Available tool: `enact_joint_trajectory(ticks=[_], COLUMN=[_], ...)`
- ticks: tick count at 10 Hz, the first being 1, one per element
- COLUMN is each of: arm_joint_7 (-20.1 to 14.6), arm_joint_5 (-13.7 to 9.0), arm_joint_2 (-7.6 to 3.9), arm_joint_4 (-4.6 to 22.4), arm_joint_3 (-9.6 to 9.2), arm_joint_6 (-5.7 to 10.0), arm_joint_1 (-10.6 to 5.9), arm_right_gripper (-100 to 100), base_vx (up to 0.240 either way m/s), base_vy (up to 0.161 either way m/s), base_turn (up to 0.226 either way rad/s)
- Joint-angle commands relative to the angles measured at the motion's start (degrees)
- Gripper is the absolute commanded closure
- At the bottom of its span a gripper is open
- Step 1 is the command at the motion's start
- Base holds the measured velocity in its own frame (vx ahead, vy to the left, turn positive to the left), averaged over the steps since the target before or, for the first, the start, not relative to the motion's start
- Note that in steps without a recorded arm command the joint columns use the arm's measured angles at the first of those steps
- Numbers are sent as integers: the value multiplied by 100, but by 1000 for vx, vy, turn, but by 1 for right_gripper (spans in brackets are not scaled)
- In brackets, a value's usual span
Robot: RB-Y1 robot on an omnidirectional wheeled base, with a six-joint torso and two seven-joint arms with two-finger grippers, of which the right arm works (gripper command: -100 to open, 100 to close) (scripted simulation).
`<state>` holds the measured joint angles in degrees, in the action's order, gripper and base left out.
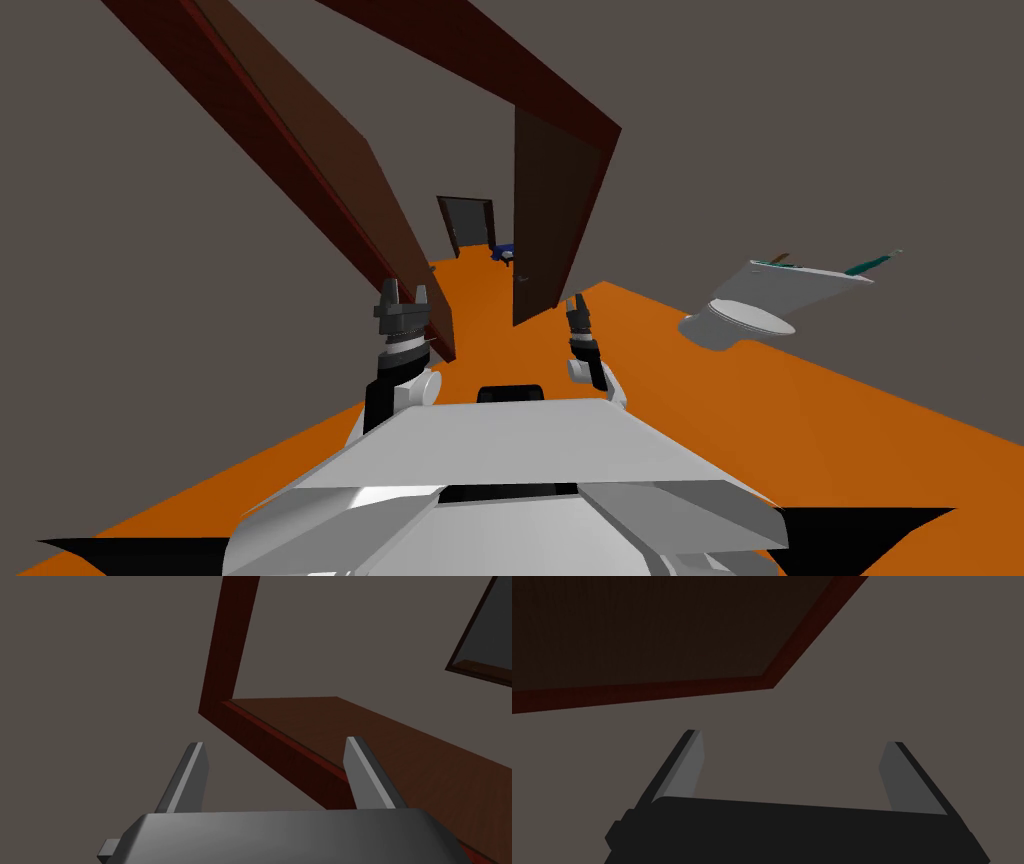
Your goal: Push the door open
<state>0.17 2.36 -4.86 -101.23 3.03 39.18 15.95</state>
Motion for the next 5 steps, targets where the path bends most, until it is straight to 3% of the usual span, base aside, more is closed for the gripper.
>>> enact_joint_trajectory(ticks=[1,5], arm_joint_7=[-1,-15], arm_joint_5=[-14,-61], arm_joint_2=[-9,-43], arm_joint_4=[251,931], arm_joint_3=[4,36], arm_joint_6=[22,103], arm_joint_1=[-103,-379], arm_right_gripper=[-100,-100], base_vx=[92,78], base_vy=[-68,-63], base_turn=[157,131])
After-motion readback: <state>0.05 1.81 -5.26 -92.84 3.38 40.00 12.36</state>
